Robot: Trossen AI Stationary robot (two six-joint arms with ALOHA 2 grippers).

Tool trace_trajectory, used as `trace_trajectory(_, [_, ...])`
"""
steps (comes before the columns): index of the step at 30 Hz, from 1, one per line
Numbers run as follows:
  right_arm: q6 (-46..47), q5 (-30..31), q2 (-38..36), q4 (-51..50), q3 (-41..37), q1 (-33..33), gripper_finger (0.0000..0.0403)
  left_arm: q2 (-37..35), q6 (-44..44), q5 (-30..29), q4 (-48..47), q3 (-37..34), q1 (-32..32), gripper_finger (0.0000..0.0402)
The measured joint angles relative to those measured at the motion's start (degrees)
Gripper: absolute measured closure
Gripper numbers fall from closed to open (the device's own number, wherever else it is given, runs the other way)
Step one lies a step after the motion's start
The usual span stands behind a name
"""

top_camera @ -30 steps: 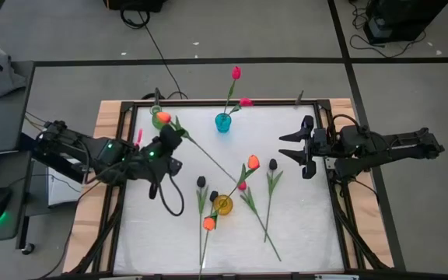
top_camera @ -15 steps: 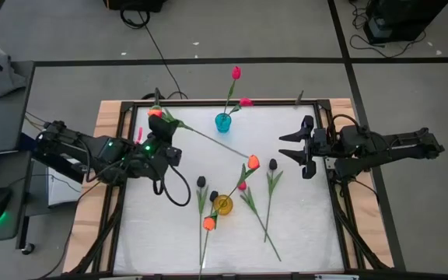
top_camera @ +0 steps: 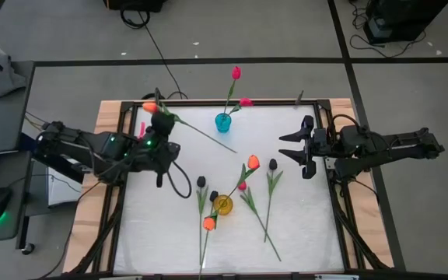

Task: Sort flowers into vase by color
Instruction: Put the orange flower into the yellow vase

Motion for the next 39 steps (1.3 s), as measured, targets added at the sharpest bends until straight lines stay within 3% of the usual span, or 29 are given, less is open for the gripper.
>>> trace_trajectory(8, [0.0, 0.0, 0.0, 0.0, 0.0, 0.0, 0.0200, 0.2, 6.0, 0.5, 0.5, 0.0, 6.0, 0.0395])
trace_trajectory(18, [0.2, 0.0, 0.1, 8.7, 0.0, 0.0, 0.0200, 0.7, 11.8, 1.9, 10.9, 0.0, 9.0, 0.0395])
trace_trajectory(25, [-1.8, -0.6, 2.7, 23.7, 0.0, 0.0, 0.0200, 0.7, 13.9, 3.7, 11.2, 0.0, 6.9, 0.0395])
trace_trajectory(31, [-15.0, -1.4, 8.9, 37.6, 0.0, -0.7, 0.0200, 0.7, 13.9, 3.7, 13.7, 0.0, 7.0, 0.0395])
trace_trajectory(33, [-18.2, 0.8, 12.4, 45.9, 0.0, -1.8, 0.0200, 0.7, 13.9, 3.7, 13.9, 0.0, 7.1, 0.0395])
trace_trajectory(39, [-20.8, 15.6, 21.9, 66.1, 0.2, -5.5, 0.0200, 0.7, 14.0, 3.5, 13.8, 0.0, 7.4, 0.0395])
